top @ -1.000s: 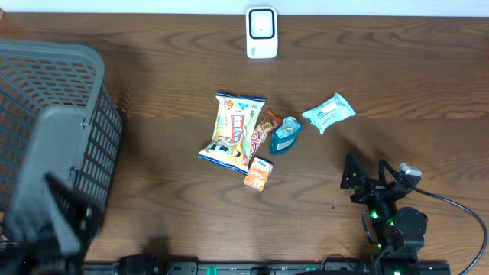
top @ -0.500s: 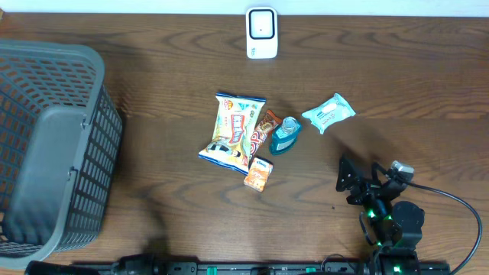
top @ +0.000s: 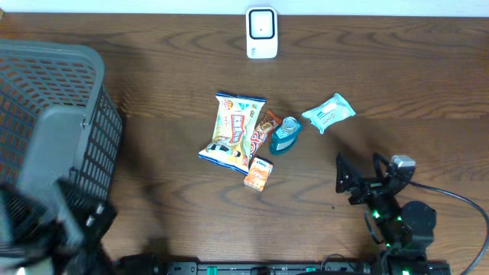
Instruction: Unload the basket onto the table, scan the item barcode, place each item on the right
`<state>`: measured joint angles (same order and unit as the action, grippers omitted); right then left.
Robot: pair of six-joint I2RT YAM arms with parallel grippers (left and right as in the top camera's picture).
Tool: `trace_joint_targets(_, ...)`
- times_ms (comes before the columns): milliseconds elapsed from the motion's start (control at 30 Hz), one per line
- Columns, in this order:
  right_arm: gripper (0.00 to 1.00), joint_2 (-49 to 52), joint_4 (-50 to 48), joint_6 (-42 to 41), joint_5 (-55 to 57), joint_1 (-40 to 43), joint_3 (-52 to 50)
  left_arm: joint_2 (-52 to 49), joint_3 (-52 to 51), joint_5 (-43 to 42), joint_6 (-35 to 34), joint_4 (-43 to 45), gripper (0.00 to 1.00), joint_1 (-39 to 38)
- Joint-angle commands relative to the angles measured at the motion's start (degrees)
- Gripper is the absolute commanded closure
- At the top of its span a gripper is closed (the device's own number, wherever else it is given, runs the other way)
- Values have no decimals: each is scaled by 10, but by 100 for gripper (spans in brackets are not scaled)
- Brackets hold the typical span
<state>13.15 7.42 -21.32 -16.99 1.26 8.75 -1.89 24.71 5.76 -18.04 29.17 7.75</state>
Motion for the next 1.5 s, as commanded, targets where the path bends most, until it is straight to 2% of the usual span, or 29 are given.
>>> trace_joint_targets(0,1,0,44,67,41,-5,73,-4,-61,-76,-18,19,2,-2)
trace_joint_targets(133,1,0,112,88,50,-5,126,-4,-113,-135,-17,22,2,-2)
trace_joint_targets(267,1,0,159,88,37,-5,157,-12,-156,-172,40,3,2,-2)
trace_joint_targets(500,1,0,202,85,6,-5,160,-83,-172,-182,86,-111,2,-2)
trace_joint_targets(633,1,0,247,85,-17,-5,160,-111,-172,-243,183,-140,2,-20)
trace_joint_targets(733,1,0,282,85,-46,-5,160,-111,-172,-250,256,-155,2,-56)
trace_joint_targets(800,1,0,294,85,-66,-5,159,-111,-172,-250,281,-154,1,-75)
trace_joint_targets(1000,1,0,297,85,-122,-5,159,-110,-172,-191,283,-148,2,-106)
trace_joint_targets(1200,1,0,281,112,-133,-5,159,-110,-172,-187,283,-156,2,-113)
trace_joint_targets(1467,1,7,206,131,-155,-5,159,-111,-172,-188,283,-252,2,-113)
